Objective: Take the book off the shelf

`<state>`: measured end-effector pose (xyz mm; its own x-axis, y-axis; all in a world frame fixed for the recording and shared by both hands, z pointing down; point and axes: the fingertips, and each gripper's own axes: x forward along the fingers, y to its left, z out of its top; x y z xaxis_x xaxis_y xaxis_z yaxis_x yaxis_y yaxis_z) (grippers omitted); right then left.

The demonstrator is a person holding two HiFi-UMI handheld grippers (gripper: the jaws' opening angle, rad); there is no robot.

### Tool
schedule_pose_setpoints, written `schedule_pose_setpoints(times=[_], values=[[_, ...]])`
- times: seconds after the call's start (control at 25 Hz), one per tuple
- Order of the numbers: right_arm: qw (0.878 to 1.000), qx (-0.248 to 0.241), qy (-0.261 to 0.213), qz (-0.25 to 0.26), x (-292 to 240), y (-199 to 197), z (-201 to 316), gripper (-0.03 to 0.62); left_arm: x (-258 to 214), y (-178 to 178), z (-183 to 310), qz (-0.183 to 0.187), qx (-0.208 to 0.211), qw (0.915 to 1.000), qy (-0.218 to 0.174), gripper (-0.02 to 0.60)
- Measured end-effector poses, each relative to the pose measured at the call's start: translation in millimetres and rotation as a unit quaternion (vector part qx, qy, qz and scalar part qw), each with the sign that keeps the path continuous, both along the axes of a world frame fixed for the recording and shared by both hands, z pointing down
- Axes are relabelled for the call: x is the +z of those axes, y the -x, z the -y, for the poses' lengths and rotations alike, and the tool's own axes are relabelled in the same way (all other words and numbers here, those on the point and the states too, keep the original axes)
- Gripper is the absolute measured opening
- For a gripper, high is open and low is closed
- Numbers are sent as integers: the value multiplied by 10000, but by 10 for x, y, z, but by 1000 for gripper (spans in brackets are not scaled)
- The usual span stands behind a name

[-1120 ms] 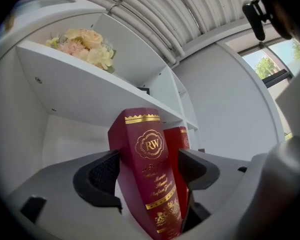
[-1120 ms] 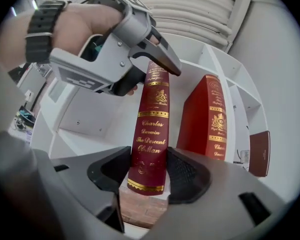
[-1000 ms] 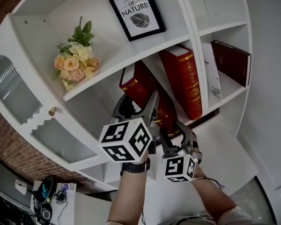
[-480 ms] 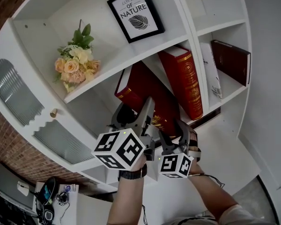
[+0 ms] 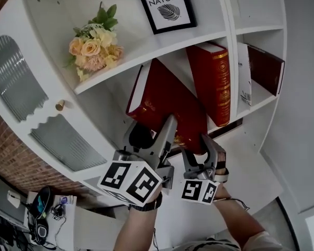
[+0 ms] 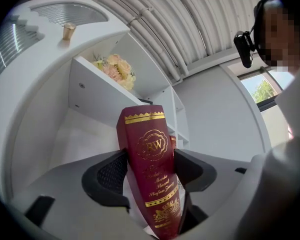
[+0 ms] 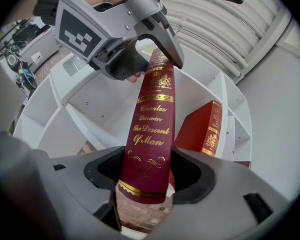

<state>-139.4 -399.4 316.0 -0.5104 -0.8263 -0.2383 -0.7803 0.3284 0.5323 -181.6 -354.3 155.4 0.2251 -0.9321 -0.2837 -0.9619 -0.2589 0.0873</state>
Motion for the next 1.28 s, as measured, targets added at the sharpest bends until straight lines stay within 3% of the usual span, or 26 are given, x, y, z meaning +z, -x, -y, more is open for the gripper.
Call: schedule_pose_setpoints(times=[0.92,1.28], values=[[9967,758,-129,-250,381,18,-1604,287,430,190,-1560,-289,795,9964,-66,304],[9963,812,49,-266,506,2,-1968,287,546,178,-1867,-321,878,9956,51,304]])
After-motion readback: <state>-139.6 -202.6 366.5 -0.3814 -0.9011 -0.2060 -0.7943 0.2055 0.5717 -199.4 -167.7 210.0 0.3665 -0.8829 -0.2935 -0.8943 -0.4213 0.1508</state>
